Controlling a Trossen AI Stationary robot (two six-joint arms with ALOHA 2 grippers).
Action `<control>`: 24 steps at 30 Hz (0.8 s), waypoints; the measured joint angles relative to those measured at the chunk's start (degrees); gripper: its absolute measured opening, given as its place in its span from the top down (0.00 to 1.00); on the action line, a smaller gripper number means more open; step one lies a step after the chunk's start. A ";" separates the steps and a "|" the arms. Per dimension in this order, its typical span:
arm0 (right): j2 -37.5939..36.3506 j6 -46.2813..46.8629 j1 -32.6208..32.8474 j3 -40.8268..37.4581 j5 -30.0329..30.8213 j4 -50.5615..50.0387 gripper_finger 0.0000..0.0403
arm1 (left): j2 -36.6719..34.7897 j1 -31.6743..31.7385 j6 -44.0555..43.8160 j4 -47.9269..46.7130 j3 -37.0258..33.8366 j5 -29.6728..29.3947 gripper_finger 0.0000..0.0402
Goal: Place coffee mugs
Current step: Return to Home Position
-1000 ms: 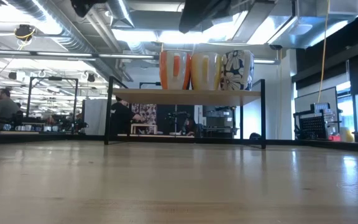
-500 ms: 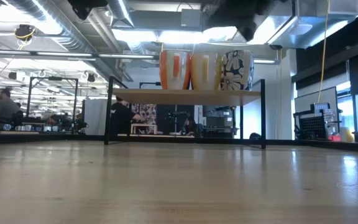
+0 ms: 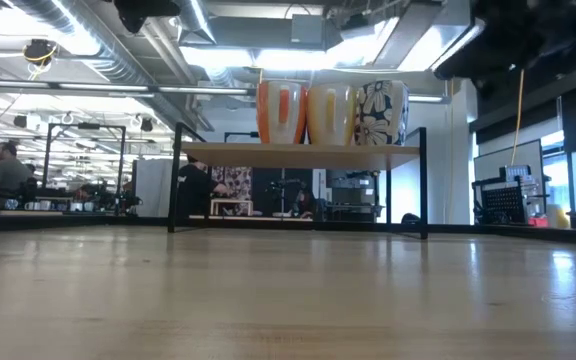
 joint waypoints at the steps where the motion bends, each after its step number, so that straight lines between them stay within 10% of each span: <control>1: -1.90 0.01 0.00 -1.01 0.32 -0.71 1.00 | 0.22 0.01 0.44 1.32 -0.79 0.22 0.69; 7: -10.30 -2.48 0.02 -4.30 -3.78 -1.17 1.00 | -0.45 0.06 1.02 27.37 -16.67 14.47 0.69; 19: -40.33 -7.55 0.02 -19.48 -5.61 2.07 1.00 | -1.68 0.50 -4.17 57.52 -37.29 13.75 0.69; 24: -42.01 -8.01 0.02 -20.27 -7.24 0.01 1.00 | -1.72 0.50 -6.09 66.42 -44.11 14.00 0.69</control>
